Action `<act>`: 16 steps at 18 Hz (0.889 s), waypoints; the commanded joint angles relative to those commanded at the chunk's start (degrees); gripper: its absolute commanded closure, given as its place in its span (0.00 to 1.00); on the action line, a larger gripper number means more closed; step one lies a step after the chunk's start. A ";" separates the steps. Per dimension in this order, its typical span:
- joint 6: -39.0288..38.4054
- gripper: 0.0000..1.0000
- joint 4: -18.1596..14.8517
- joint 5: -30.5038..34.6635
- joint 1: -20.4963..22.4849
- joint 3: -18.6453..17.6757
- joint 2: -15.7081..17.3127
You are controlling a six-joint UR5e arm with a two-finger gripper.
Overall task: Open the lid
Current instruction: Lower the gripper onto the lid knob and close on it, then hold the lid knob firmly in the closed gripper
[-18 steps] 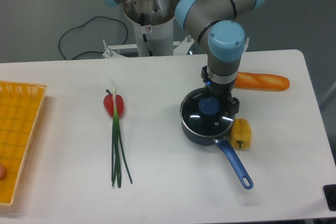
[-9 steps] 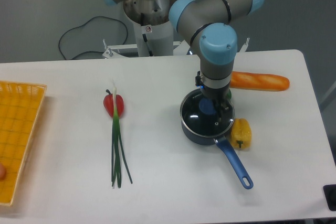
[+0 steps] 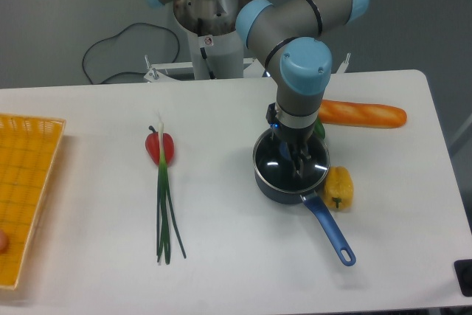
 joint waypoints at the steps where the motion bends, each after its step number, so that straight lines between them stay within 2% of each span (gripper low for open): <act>1: -0.09 0.00 0.00 0.00 0.09 0.00 0.00; 16: 0.00 0.00 0.35 1.58 1.06 -1.93 -0.09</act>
